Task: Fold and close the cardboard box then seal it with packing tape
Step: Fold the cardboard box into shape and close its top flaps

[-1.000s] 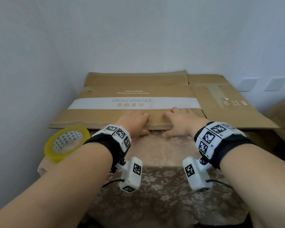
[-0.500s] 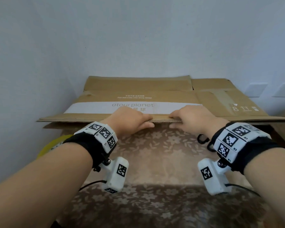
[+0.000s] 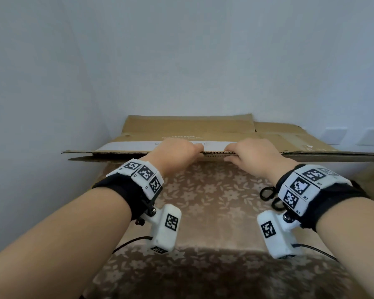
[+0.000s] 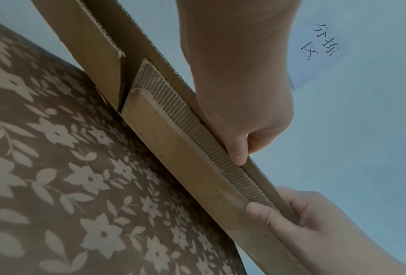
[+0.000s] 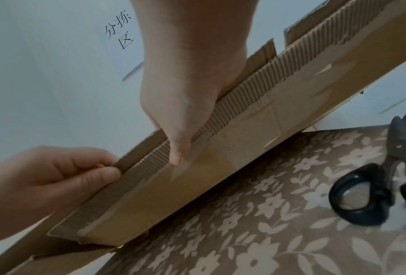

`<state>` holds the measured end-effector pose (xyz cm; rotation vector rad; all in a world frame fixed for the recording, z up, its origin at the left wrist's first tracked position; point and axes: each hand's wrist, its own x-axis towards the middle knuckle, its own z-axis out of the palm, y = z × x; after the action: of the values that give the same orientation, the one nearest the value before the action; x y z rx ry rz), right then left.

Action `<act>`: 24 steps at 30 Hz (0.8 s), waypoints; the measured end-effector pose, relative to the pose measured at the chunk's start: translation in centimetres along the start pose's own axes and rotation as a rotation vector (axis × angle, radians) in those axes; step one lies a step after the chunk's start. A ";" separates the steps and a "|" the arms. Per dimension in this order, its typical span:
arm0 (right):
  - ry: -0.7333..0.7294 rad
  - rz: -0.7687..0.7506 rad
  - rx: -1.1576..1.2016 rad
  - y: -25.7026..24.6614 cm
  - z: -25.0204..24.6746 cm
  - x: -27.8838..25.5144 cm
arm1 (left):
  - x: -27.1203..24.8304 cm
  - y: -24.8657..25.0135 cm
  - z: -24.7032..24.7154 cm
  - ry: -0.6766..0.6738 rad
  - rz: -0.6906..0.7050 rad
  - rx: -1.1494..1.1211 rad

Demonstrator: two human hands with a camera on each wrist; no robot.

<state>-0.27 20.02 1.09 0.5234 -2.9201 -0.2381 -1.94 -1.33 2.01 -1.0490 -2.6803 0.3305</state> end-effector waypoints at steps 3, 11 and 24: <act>-0.005 0.042 0.029 0.1 -1.3 0.2 | 0.5 -0.2 -0.8 0.019 -0.038 -0.007; 0.013 0.107 0.124 2.8 -5.1 1.4 | 2.6 0.1 -3.4 0.211 -0.158 0.060; 0.366 0.304 0.085 3.4 -10.4 3.1 | 2.1 -1.8 -5.3 -0.066 -0.095 0.046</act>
<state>-2.27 20.70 12.29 0.1109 -2.6084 0.0220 -2.95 -0.56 7.87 -0.9088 -2.7558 0.4133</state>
